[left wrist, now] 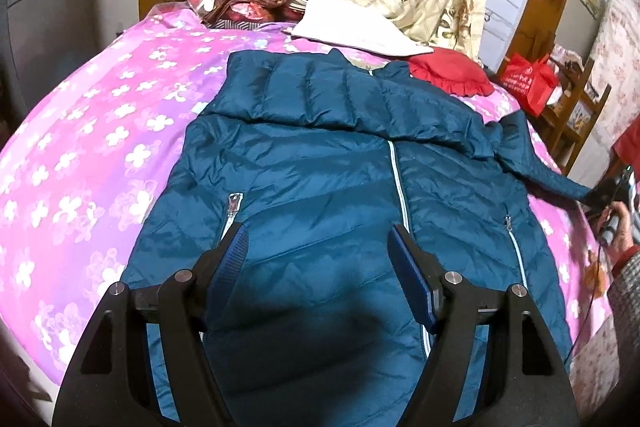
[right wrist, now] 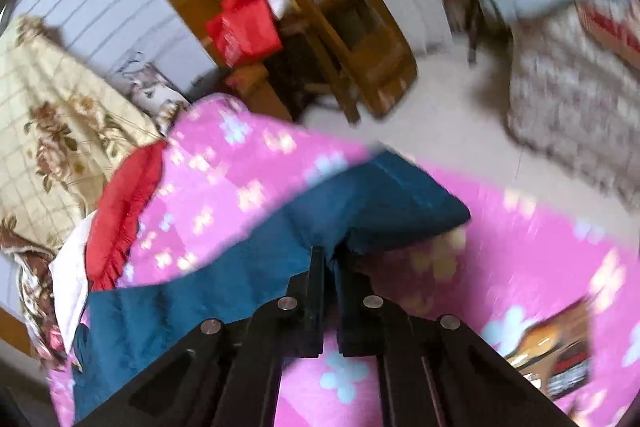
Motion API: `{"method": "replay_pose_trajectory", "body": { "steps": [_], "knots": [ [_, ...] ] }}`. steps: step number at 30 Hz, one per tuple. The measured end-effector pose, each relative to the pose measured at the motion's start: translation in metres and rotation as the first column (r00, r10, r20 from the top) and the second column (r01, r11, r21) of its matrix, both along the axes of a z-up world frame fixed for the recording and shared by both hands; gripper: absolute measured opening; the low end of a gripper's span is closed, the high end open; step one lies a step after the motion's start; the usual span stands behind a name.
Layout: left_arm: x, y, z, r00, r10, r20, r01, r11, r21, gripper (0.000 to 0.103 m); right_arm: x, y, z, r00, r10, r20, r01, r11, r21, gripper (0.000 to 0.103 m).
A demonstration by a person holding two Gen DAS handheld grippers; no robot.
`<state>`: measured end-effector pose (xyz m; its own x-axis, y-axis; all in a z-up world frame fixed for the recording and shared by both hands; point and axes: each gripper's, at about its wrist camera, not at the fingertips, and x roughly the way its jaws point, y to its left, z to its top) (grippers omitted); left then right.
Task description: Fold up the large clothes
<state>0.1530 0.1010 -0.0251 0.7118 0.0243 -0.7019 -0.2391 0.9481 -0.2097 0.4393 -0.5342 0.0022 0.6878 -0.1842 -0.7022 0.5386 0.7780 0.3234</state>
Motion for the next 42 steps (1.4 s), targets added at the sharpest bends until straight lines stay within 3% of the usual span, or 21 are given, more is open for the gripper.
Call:
{"method": "replay_pose_trajectory", "body": {
  "steps": [2,5,9,11,16,20,23,29,32,35,36,37,39,41,42],
  "knots": [
    [-0.006,0.005,0.000,1.000,0.005,0.011,-0.005,1.000,-0.015,0.072,0.007,0.034,0.043,0.999,0.052,-0.001,-0.052,0.987,-0.151,0.003],
    [-0.013,0.011,0.000,1.000,0.010,0.021,-0.009,0.999,-0.035,0.072,0.015,0.104,0.101,0.983,0.181,0.018,-0.166,0.936,-0.310,0.003],
    [-0.022,0.017,-0.003,0.999,0.015,0.031,-0.013,0.999,-0.049,0.072,0.019,0.212,0.152,0.930,0.364,0.059,-0.318,0.873,-0.369,0.003],
    [-0.027,0.021,-0.004,0.999,0.023,0.038,-0.022,0.999,-0.043,0.072,0.020,0.266,0.161,0.891,0.450,0.058,-0.395,0.832,-0.389,0.003],
    [-0.040,0.038,-0.009,0.997,0.061,0.048,-0.058,0.996,-0.068,0.072,0.021,0.412,0.142,0.749,0.662,-0.012,-0.602,0.674,-0.429,0.003],
    [-0.047,0.053,-0.013,0.994,0.096,0.055,-0.090,0.991,-0.095,0.072,0.017,0.510,0.096,0.630,0.770,-0.096,-0.726,0.542,-0.423,0.003],
    [-0.050,0.063,-0.017,0.992,0.114,0.056,-0.108,0.988,-0.106,0.072,0.014,0.563,0.052,0.560,0.812,-0.163,-0.791,0.467,-0.394,0.003],
    [-0.051,0.076,-0.026,0.988,0.146,0.046,-0.141,0.984,-0.106,0.072,0.002,0.628,-0.028,0.432,0.855,-0.287,-0.885,0.340,-0.320,0.003],
    [-0.052,0.084,-0.027,0.985,0.168,0.044,-0.161,0.979,-0.121,0.072,-0.003,0.643,-0.056,0.392,0.843,-0.368,-0.908,0.291,-0.302,0.005],
    [-0.054,0.091,-0.022,0.982,0.177,0.057,-0.167,0.974,-0.153,0.072,-0.007,0.645,-0.062,0.368,0.843,-0.392,-0.915,0.253,-0.315,0.018],
    [-0.054,0.092,-0.019,0.982,0.174,0.069,-0.161,0.973,-0.167,0.072,-0.011,0.640,-0.058,0.364,0.847,-0.387,-0.914,0.245,-0.324,0.030],
    [-0.053,0.093,-0.016,0.983,0.170,0.076,-0.155,0.972,-0.175,0.072,-0.017,0.634,-0.052,0.370,0.850,-0.375,-0.906,0.240,-0.348,0.050],
    [-0.046,0.092,-0.007,0.985,0.146,0.088,-0.129,0.976,-0.177,0.072,-0.032,0.616,-0.033,0.390,0.867,-0.310,-0.879,0.250,-0.405,0.072],
    [-0.036,0.089,0.004,0.987,0.122,0.102,-0.104,0.980,-0.170,0.072,-0.041,0.595,-0.016,0.402,0.881,-0.250,-0.871,0.283,-0.401,0.073],
    [-0.030,0.088,0.009,0.988,0.113,0.107,-0.094,0.982,-0.164,0.072,-0.044,0.576,-0.007,0.414,0.887,-0.204,-0.869,0.319,-0.378,0.073]
  ]
}}
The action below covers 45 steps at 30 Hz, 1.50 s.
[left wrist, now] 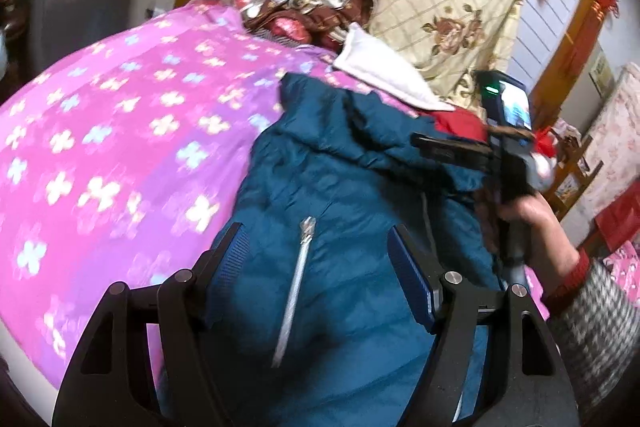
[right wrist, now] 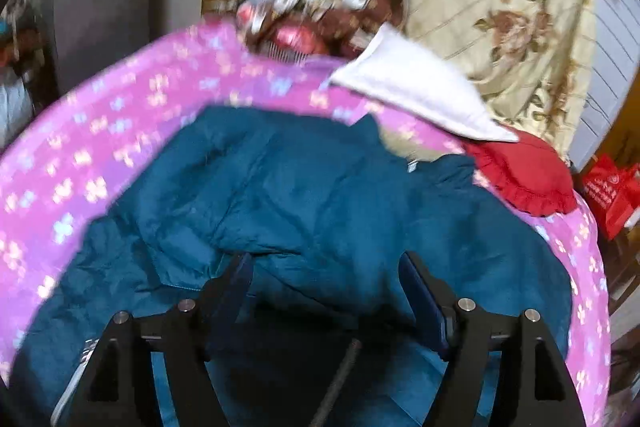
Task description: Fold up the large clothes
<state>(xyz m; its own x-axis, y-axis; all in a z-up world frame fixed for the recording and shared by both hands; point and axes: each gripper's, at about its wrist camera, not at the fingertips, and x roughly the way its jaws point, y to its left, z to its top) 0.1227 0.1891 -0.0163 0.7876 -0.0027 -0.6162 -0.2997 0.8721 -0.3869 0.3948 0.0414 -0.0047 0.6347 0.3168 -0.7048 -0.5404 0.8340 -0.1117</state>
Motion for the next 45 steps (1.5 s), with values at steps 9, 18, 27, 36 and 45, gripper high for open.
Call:
{"method": "replay_pose_trajectory", "body": {
  "steps": [9,18,27,36,45],
  "knots": [
    [0.133,-0.012,0.016,0.984,-0.139,-0.110,0.145,0.988,0.052,0.081,0.011,-0.155,0.001,0.967,-0.249,-0.049,0.253,0.960,0.122,0.073],
    [0.268,0.007,-0.043,0.953,-0.184,-0.241,0.148,0.976,-0.158,0.081,0.027,-0.285,-0.011,0.879,-0.462,-0.118,0.477,0.861,0.175,0.073],
    [0.289,-0.011,-0.030,0.934,-0.244,-0.262,0.217,0.968,-0.129,0.012,0.049,-0.263,-0.016,0.900,-0.422,-0.108,0.434,0.888,0.153,0.073],
    [0.274,0.042,-0.050,0.944,-0.129,-0.302,0.105,0.990,-0.095,0.011,0.100,-0.158,-0.048,0.944,-0.314,-0.106,0.318,0.947,0.032,0.073],
    [0.277,0.042,-0.069,0.939,-0.113,-0.325,0.090,0.992,-0.086,0.015,0.121,-0.141,-0.071,0.931,-0.337,-0.140,0.335,0.941,-0.036,0.080]
  ]
}}
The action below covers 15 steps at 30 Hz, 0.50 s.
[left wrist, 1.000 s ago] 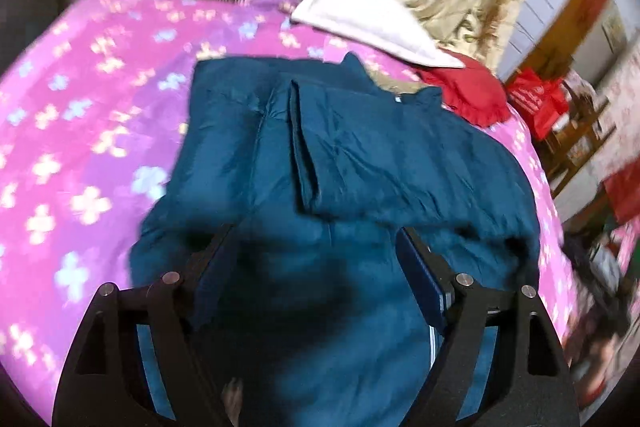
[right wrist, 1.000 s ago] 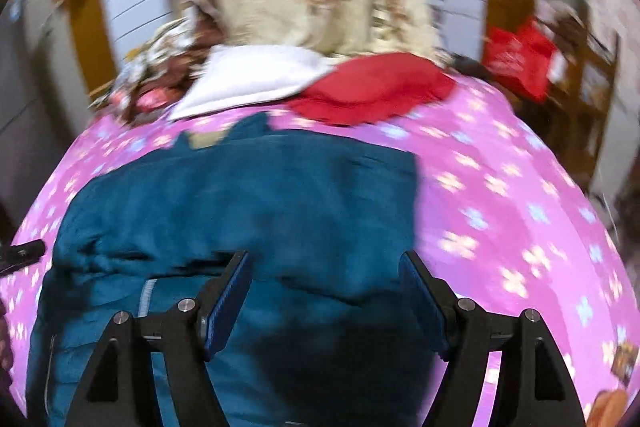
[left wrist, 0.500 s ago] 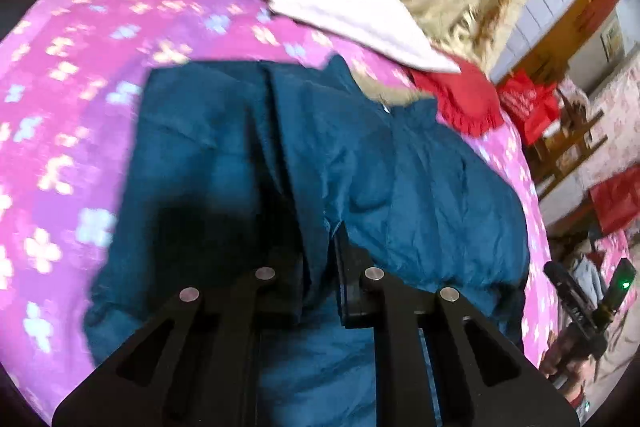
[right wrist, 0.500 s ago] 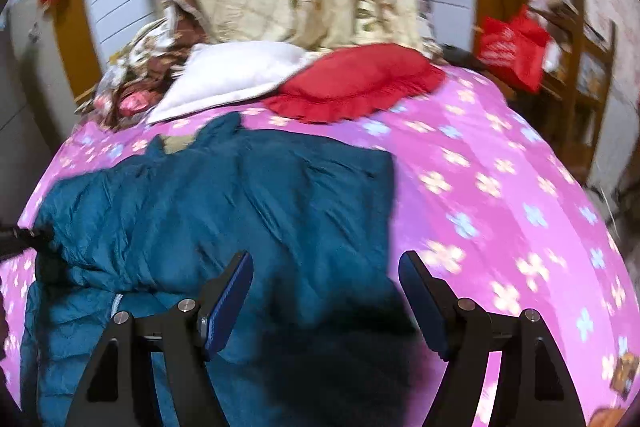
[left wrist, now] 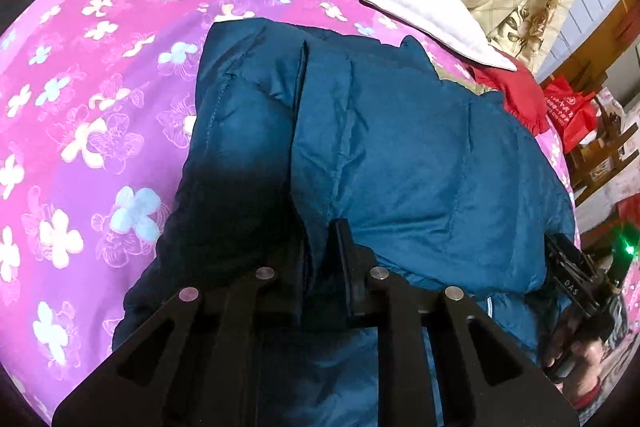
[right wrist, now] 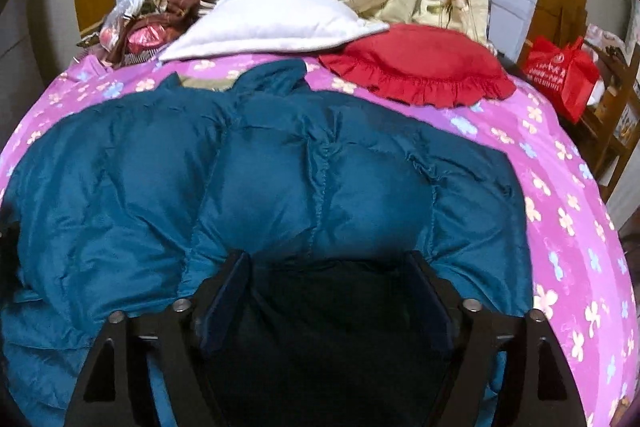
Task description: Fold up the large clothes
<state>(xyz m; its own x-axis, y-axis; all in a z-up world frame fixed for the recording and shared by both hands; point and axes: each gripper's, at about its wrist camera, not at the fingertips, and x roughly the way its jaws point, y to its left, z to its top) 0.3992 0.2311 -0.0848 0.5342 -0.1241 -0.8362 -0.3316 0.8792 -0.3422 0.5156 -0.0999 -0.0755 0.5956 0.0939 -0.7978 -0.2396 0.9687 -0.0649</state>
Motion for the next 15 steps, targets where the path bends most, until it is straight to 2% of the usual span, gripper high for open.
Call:
{"method": "replay_pose_trajectory", "body": {
  "steps": [4,6,7,8,11,15],
  "knots": [
    [-0.016,-0.004,0.020,1.000,0.027,0.003,-0.027,0.999,0.026,0.019,-0.016,-0.025,0.024,0.999,-0.043,0.021,0.042,0.997,0.066,0.080],
    [-0.038,-0.010,0.040,0.999,0.029,0.029,-0.032,0.996,0.088,0.022,-0.035,-0.039,0.039,0.998,-0.032,0.053,0.028,0.997,0.074,0.080],
    [-0.050,-0.013,0.048,0.999,0.028,0.043,-0.033,0.992,0.121,0.028,-0.048,-0.049,0.046,0.997,-0.021,0.068,0.016,0.997,0.075,0.080],
    [-0.060,-0.014,0.053,0.998,0.026,0.054,-0.034,0.989,0.141,0.040,-0.060,-0.058,0.050,0.997,-0.014,0.074,0.008,0.997,0.078,0.080],
    [-0.109,-0.017,0.068,0.993,0.032,0.115,-0.055,0.977,0.208,0.067,-0.097,-0.092,0.055,0.999,-0.007,0.050,0.002,0.994,0.105,0.080],
    [-0.158,-0.013,0.059,0.993,0.036,0.114,-0.065,0.962,0.264,0.069,-0.142,-0.145,0.048,0.999,-0.041,-0.023,0.044,0.984,0.175,0.080]
  ]
}}
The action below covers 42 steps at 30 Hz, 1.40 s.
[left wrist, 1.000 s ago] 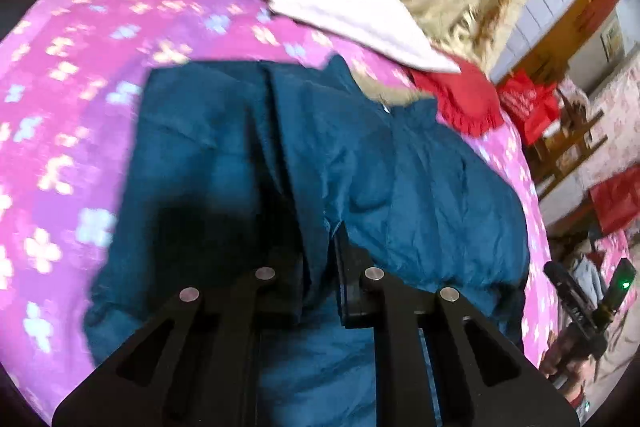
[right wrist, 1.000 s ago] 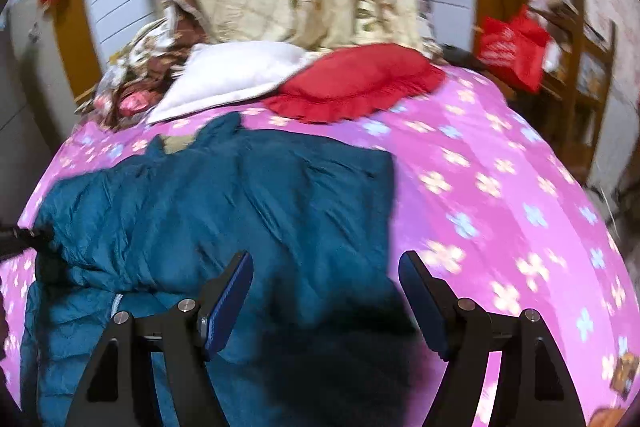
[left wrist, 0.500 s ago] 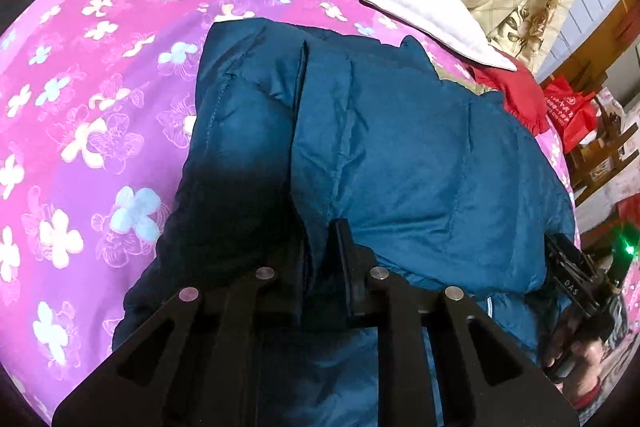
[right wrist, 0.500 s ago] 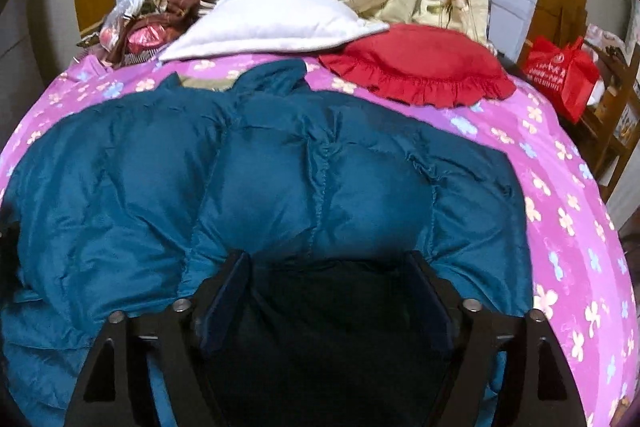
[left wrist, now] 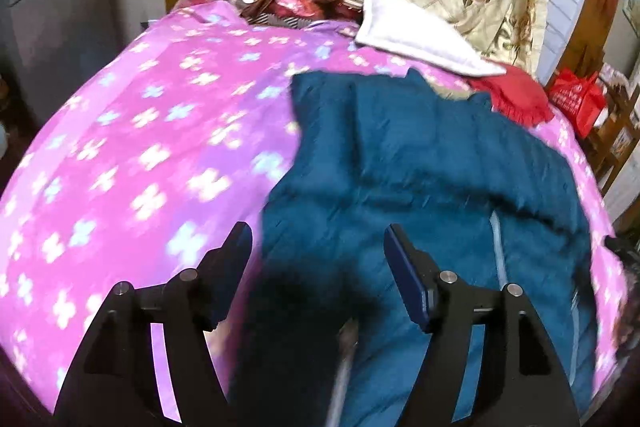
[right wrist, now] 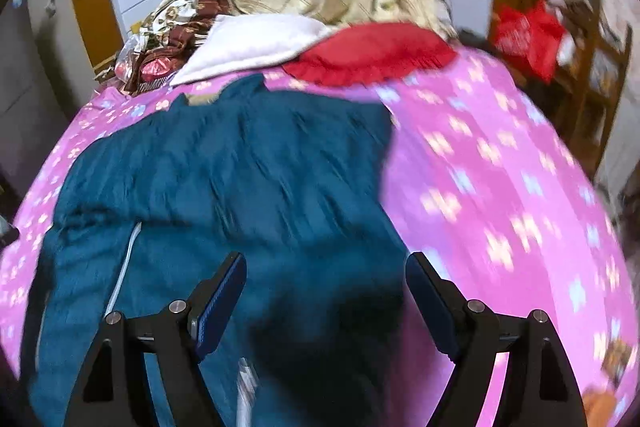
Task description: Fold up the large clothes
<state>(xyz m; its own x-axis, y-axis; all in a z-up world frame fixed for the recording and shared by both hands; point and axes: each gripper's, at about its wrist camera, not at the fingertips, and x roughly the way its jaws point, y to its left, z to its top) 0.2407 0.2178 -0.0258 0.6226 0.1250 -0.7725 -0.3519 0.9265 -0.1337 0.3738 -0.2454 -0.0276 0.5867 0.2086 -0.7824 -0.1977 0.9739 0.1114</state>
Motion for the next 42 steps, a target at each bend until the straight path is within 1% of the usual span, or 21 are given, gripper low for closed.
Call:
{"method": "replay_pose_trajectory", "body": {
  "steps": [3,5,8,11,12,14,16,17,20,22,25,28,31,32,34,35,36,37,38,41,42],
  "knots": [
    [-0.032,0.006,-0.016,1.000,0.019,-0.020,-0.019,1.000,0.015,0.069,-0.032,-0.040,-0.015,0.997,-0.038,-0.070,0.044,0.996,0.074,0.080],
    [-0.050,0.005,-0.029,0.999,0.009,-0.041,-0.008,1.000,0.015,0.069,-0.047,-0.054,-0.024,0.994,-0.052,-0.097,0.063,0.992,0.107,0.080],
    [-0.068,0.003,-0.043,0.998,-0.016,-0.059,0.014,0.999,-0.033,0.069,-0.066,-0.063,-0.038,0.991,-0.058,-0.123,0.076,0.986,0.147,0.078],
    [-0.087,0.003,-0.052,0.998,-0.040,-0.048,0.032,0.988,-0.154,0.069,-0.079,-0.062,-0.053,0.986,-0.035,-0.160,0.069,0.975,0.213,0.072],
    [-0.091,0.005,-0.055,0.998,-0.048,-0.043,0.038,0.977,-0.212,0.069,-0.081,-0.060,-0.057,0.985,-0.030,-0.169,0.068,0.971,0.228,0.071],
    [-0.094,0.010,-0.061,0.998,-0.053,-0.041,0.039,0.956,-0.289,0.068,-0.089,-0.058,-0.066,0.983,-0.022,-0.182,0.069,0.964,0.257,0.071],
    [-0.096,0.017,-0.065,0.998,-0.037,-0.045,0.020,0.945,-0.328,0.068,-0.095,-0.056,-0.072,0.981,-0.016,-0.193,0.071,0.957,0.281,0.071],
    [-0.097,0.020,-0.067,0.998,-0.036,-0.046,0.018,0.937,-0.350,0.068,-0.098,-0.056,-0.072,0.983,-0.016,-0.183,0.069,0.956,0.287,0.071],
    [-0.101,0.028,-0.073,0.998,-0.032,-0.051,0.007,0.902,-0.433,0.068,-0.104,-0.058,-0.073,0.982,-0.013,-0.189,0.071,0.949,0.307,0.071],
    [-0.104,0.031,-0.073,0.999,-0.031,-0.038,0.010,0.882,-0.472,0.068,-0.107,-0.063,-0.073,0.980,-0.006,-0.198,0.073,0.938,0.337,0.071],
    [-0.110,0.035,-0.076,0.999,-0.034,-0.033,0.012,0.857,-0.516,0.068,-0.115,-0.069,-0.075,0.976,0.020,-0.217,0.069,0.916,0.396,0.071],
    [-0.116,0.041,-0.078,0.999,-0.033,-0.023,0.014,0.828,-0.561,0.068,-0.125,-0.072,-0.076,0.972,0.057,-0.228,0.048,0.901,0.431,0.071],
    [-0.126,0.049,-0.082,1.000,-0.016,-0.002,0.011,0.784,-0.621,0.068,-0.135,-0.075,-0.077,0.969,0.077,-0.235,0.044,0.882,0.470,0.071],
    [-0.129,0.051,-0.084,1.000,-0.012,0.005,0.012,0.767,-0.642,0.069,-0.139,-0.078,-0.079,0.968,0.084,-0.238,0.046,0.870,0.491,0.071],
    [-0.138,0.055,-0.091,1.000,-0.004,0.023,0.018,0.715,-0.699,0.072,-0.147,-0.081,-0.081,0.966,0.093,-0.240,0.050,0.846,0.531,0.071],
    [-0.141,0.056,-0.093,0.999,0.004,0.036,0.023,0.701,-0.713,0.072,-0.150,-0.083,-0.082,0.966,0.096,-0.241,0.054,0.834,0.549,0.071],
    [-0.145,0.056,-0.096,0.999,0.006,0.049,0.032,0.679,-0.734,0.072,-0.153,-0.085,-0.083,0.965,0.099,-0.244,0.058,0.824,0.564,0.071],
    [-0.147,0.056,-0.097,0.998,0.007,0.055,0.036,0.668,-0.743,0.072,-0.155,-0.086,-0.084,0.963,0.102,-0.248,0.063,0.813,0.578,0.071],
    [-0.151,0.055,-0.098,0.998,0.008,0.063,0.043,0.651,-0.758,0.072,-0.158,-0.087,-0.085,0.961,0.106,-0.254,0.067,0.803,0.592,0.071],
    [-0.160,0.050,-0.096,0.997,0.006,0.082,0.060,0.635,-0.770,0.073,-0.165,-0.087,-0.087,0.957,0.126,-0.262,0.066,0.782,0.619,0.071],
    [-0.164,0.047,-0.096,0.996,-0.004,0.090,0.073,0.624,-0.778,0.073,-0.167,-0.087,-0.087,0.956,0.132,-0.262,0.064,0.778,0.625,0.071]
  ]
}}
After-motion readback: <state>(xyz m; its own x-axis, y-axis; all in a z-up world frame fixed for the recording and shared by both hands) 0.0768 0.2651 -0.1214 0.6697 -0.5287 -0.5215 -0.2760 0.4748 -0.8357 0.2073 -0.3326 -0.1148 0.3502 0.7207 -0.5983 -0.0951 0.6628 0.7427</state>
